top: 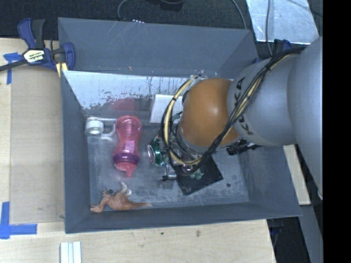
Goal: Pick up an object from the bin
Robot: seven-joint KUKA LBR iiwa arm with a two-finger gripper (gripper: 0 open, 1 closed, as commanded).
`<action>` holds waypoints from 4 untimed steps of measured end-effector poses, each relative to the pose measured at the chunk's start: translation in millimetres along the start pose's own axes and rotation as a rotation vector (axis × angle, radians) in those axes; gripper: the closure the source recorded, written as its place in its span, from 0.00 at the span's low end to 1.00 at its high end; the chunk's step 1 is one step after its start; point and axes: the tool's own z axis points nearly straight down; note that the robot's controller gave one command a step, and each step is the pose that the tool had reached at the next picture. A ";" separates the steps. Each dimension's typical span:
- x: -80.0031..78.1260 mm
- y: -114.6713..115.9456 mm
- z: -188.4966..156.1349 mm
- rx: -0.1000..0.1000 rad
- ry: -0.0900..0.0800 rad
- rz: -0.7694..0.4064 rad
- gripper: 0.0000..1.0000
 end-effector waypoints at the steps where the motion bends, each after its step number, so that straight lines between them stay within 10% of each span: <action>1: 2.1 -10.9 -41.1 0.003 0.005 0.020 0.00; 2: -5.2 -11.1 -97.1 0.001 -0.001 0.014 0.00; 4: -7.9 -43.3 -46.1 0.003 0.008 -0.032 0.00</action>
Offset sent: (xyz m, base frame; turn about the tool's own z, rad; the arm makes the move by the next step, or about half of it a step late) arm 0.0025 -0.0127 0.1077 0.0096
